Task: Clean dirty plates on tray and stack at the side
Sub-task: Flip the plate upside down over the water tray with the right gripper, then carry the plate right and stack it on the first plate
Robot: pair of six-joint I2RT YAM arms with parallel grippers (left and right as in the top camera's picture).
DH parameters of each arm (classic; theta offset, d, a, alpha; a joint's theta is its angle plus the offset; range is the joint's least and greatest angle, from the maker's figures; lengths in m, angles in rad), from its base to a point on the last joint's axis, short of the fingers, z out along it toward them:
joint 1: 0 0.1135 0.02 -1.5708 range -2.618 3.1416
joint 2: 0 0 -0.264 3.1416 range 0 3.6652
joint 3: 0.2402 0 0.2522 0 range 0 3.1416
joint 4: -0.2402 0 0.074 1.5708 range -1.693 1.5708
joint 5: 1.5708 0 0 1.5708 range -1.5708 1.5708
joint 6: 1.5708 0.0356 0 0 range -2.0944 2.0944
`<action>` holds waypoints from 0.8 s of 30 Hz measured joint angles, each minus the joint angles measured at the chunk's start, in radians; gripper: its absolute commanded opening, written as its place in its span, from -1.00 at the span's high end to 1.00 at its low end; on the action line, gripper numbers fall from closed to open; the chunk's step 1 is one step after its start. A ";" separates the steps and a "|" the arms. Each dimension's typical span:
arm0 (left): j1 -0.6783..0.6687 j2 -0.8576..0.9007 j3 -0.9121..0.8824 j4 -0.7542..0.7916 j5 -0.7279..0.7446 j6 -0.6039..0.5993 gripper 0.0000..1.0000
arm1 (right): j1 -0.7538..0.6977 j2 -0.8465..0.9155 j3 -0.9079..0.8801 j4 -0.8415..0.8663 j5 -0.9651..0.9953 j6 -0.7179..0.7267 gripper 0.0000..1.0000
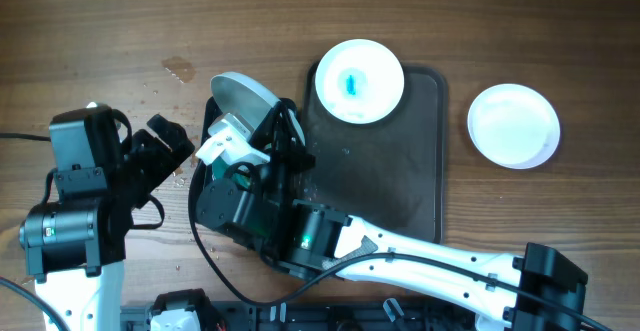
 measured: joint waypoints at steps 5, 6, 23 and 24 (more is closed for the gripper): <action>0.000 0.000 0.000 0.000 0.000 0.000 -1.00 | -0.001 0.000 0.000 0.003 0.000 0.000 0.91; 0.000 0.000 0.000 0.000 0.000 0.000 -1.00 | -0.003 0.000 0.000 0.006 0.000 0.000 0.91; 0.000 0.000 0.000 -0.003 0.000 0.000 -1.00 | -0.883 -0.209 0.010 -0.442 -1.557 0.729 0.92; 0.000 0.000 0.000 -0.003 0.000 0.000 -1.00 | -0.964 -0.266 0.012 -0.469 -1.618 0.736 0.91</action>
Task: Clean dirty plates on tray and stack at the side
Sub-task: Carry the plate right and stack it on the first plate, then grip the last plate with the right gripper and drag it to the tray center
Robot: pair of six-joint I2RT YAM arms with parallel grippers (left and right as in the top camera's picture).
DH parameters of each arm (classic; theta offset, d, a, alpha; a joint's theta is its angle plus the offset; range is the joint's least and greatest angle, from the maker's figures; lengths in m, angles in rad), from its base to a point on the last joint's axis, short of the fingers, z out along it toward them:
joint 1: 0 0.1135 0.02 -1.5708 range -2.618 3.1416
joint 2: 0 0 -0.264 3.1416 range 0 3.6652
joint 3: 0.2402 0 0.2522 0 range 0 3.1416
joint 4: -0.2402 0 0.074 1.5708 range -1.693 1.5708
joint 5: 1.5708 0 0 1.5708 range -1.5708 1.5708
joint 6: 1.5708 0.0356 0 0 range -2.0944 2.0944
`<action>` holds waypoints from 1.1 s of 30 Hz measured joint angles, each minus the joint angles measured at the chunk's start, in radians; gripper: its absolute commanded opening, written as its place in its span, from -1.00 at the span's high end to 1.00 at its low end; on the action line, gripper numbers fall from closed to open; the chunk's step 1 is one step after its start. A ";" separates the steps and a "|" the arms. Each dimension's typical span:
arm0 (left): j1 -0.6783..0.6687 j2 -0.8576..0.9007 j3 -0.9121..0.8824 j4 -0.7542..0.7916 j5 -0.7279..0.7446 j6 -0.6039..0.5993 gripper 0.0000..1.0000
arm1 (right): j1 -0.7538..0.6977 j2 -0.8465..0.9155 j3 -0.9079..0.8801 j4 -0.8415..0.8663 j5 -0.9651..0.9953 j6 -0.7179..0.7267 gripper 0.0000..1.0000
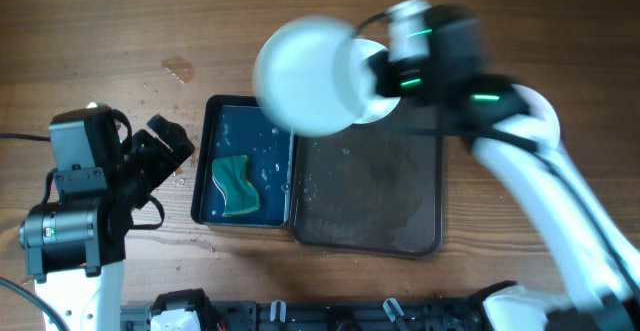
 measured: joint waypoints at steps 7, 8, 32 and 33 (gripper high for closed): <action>0.000 0.000 0.000 0.000 0.000 0.000 -1.00 | -0.615 -0.193 0.000 -0.341 0.013 0.048 0.91; 0.000 0.000 0.000 0.000 0.000 0.000 -1.00 | -0.653 -0.178 -0.018 -0.344 0.025 0.049 0.92; 0.000 0.000 0.000 0.000 0.000 0.000 -1.00 | -0.447 -0.174 -0.167 -0.163 -0.040 -0.149 -0.05; 0.000 0.000 0.000 0.000 0.000 0.000 -1.00 | -0.364 -0.190 -0.160 -0.157 -0.027 -0.171 -0.05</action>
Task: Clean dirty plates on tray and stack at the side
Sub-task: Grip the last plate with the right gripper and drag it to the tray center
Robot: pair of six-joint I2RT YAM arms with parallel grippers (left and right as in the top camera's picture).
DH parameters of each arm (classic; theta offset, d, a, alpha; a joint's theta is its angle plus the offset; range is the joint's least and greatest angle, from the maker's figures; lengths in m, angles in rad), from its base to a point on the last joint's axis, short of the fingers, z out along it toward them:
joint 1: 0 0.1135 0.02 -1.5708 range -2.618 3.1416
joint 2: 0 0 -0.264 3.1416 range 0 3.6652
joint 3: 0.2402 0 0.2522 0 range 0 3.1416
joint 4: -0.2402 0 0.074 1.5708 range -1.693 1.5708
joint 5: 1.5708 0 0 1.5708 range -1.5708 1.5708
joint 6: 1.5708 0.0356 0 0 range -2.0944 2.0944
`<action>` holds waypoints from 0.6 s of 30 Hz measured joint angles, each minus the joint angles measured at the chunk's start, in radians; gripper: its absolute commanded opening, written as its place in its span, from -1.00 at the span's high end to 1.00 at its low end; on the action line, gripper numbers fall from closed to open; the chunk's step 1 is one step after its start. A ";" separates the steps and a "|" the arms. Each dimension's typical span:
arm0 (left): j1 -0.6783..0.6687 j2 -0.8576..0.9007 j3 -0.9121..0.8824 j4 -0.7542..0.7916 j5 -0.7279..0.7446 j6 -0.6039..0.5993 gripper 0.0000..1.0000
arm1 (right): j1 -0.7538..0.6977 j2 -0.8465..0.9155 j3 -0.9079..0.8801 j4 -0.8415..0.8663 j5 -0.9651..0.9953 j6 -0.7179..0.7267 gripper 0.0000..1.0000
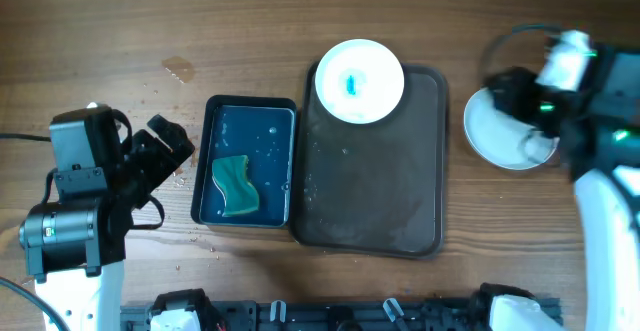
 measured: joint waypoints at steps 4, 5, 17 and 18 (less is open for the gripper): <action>0.000 0.000 0.000 0.000 0.000 0.000 -1.00 | 0.269 0.097 0.002 0.085 0.122 -0.052 -0.22; 0.000 0.000 0.000 0.000 0.000 0.000 -1.00 | 0.298 0.154 0.002 0.127 0.149 -0.058 -0.25; 0.000 0.000 0.000 0.000 0.000 0.000 -1.00 | 0.258 0.823 0.143 0.340 0.246 -0.025 0.92; 0.000 0.000 0.000 0.000 0.000 0.000 -1.00 | 0.256 0.823 0.145 0.340 0.245 -0.016 0.91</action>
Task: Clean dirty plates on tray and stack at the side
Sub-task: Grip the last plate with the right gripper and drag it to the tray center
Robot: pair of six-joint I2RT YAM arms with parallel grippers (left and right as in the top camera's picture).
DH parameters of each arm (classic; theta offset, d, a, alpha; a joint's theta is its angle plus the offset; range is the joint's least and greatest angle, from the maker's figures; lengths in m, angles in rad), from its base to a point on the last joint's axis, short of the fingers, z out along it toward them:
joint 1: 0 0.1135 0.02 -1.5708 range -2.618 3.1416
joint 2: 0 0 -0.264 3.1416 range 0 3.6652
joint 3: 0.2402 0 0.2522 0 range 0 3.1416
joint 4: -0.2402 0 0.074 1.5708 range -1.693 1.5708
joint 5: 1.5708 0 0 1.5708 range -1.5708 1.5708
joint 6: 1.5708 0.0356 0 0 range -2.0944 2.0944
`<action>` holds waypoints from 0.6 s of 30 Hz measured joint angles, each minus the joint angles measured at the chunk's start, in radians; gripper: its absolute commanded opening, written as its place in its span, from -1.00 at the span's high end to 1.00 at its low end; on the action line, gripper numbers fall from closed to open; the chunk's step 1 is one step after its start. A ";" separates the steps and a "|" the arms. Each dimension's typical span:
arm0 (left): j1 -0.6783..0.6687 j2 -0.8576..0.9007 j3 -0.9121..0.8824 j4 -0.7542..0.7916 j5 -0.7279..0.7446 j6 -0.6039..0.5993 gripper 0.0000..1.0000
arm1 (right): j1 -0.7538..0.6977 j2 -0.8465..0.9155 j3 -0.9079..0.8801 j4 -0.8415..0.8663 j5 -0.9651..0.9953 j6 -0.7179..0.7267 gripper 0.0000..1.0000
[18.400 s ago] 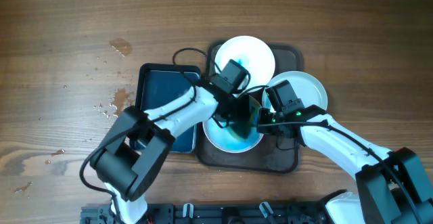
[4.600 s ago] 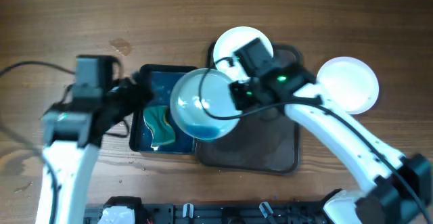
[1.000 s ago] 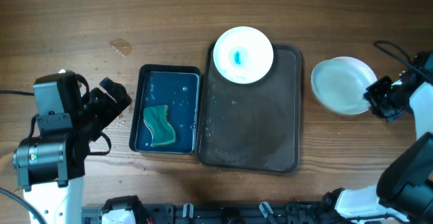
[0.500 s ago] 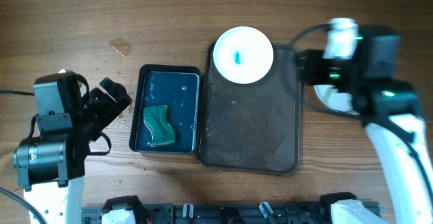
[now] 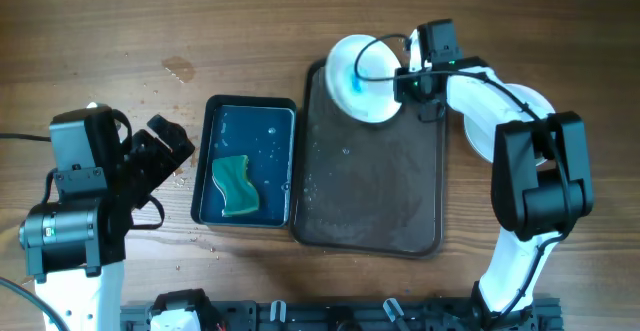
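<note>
The dirty white plate [image 5: 360, 76], smeared with blue, sits at the far end of the dark tray [image 5: 370, 191] and looks tipped up on its right side. My right gripper [image 5: 408, 79] is at that right rim and appears shut on it. Just right of the tray, the stack of clean white plates [image 5: 480, 139] is mostly covered by my right arm. Left of the tray, a blue water tub [image 5: 245, 106] holds a green sponge [image 5: 235, 184]. My left gripper [image 5: 168, 138] rests further left, away from everything; its jaws are not readable.
Water drops [image 5: 178, 68] lie on the wooden table beyond the tub. My right arm's base joint [image 5: 540, 176] stands right of the tray. A black rail runs along the table's near edge.
My right gripper was over the plate stack right of the tray. It is now at the right rim of the dirty plate on the tray, which looks tilted. The left arm is unchanged.
First my right gripper held a white plate in the water tub. Then it held that plate in the air above the tray's far end. After that it was at the stack on the right, and now it grips the blue-smeared plate on the tray.
</note>
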 measured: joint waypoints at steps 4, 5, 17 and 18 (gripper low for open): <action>0.000 0.000 0.000 0.000 0.000 0.000 -1.00 | 0.000 -0.027 0.007 -0.068 -0.008 0.016 0.91; 0.000 0.000 0.000 0.000 0.000 0.000 -1.00 | 0.000 -0.048 0.006 -0.106 -0.012 0.021 0.92; 0.000 0.000 0.000 0.000 0.000 0.000 -1.00 | 0.000 -0.561 -0.008 -0.349 -0.018 0.011 -0.05; 0.000 0.000 0.000 0.000 0.000 0.000 -1.00 | 0.000 -0.538 -0.026 -0.299 -0.024 -0.010 -0.05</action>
